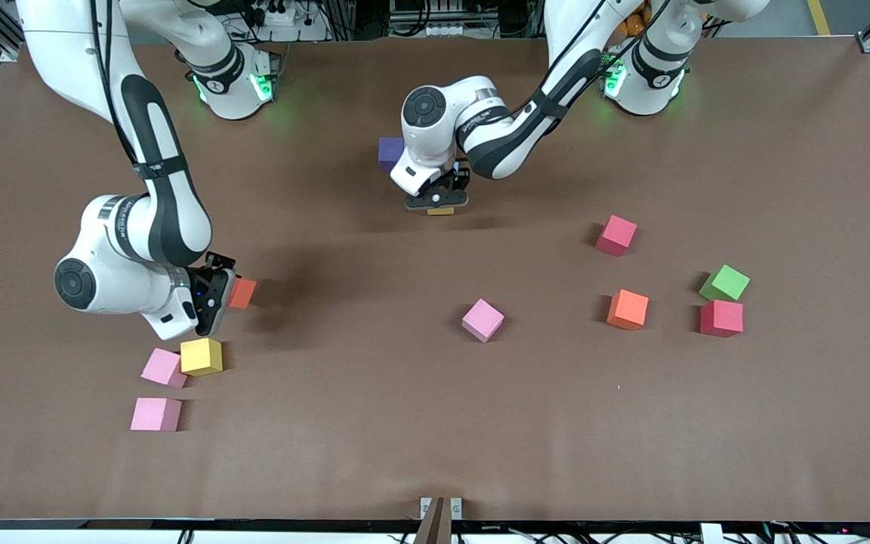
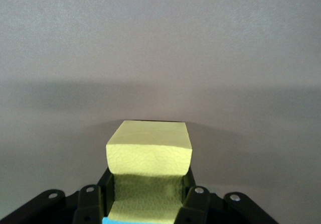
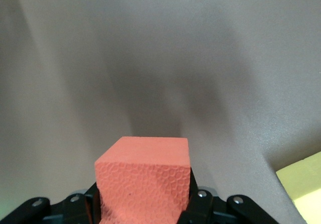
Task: Form number 2 with 11 blocks
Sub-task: 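Grasp the orange cube with the right gripper while the left gripper holds yellow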
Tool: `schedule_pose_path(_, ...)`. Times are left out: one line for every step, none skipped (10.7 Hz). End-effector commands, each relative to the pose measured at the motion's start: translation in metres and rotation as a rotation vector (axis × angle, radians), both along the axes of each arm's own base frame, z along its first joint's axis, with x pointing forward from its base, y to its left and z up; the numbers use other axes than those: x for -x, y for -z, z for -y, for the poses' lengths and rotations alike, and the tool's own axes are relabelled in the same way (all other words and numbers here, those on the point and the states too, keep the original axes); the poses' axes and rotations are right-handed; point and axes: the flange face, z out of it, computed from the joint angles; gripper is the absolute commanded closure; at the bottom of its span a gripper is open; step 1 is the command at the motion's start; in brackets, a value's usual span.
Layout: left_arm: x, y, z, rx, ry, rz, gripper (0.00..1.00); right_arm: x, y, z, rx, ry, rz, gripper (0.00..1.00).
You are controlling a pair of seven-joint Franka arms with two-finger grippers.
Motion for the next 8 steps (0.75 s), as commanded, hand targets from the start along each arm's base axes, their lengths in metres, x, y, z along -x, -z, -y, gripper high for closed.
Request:
schedule_pose_path(0.0079,0.0087,0.0,-0.014,0.005,0.012,0.63,0.0042,-0.0037,-0.0008,-0.014,0.037,-0.001,0.87)
schedule_pose_path(0.0097,0.0087,0.0006,-0.013,0.008,0.01,0.58,0.0045,-0.0036,-0.0017,-0.012,0.044,-0.004,0.87)
schedule_pose_path(0.0098,0.0098,-0.0006,-0.015,0.007,0.008,0.55,0.0044,-0.0045,-0.0018,-0.012,0.046,-0.003,0.87)
schedule_pose_path(0.0093,0.0093,-0.0003,-0.014,0.007,0.009,0.52,0.0044,-0.0045,-0.0018,-0.012,0.047,-0.004,0.87)
schedule_pose_path(0.0099,0.0082,0.0003,-0.013,0.008,0.01,0.52,0.0046,-0.0044,-0.0018,-0.012,0.047,-0.005,0.87)
schedule_pose_path(0.0099,0.0082,0.0003,-0.013,0.008,0.01,0.47,0.0044,-0.0045,-0.0018,-0.012,0.047,-0.004,0.87)
schedule_pose_path(0.0084,0.0084,-0.0007,-0.013,0.005,0.01,0.39,0.0044,-0.0045,-0.0018,-0.012,0.047,-0.004,0.87)
schedule_pose_path(0.0083,0.0082,-0.0007,-0.013,0.005,0.01,0.37,0.0046,-0.0044,-0.0018,-0.012,0.047,-0.005,0.87)
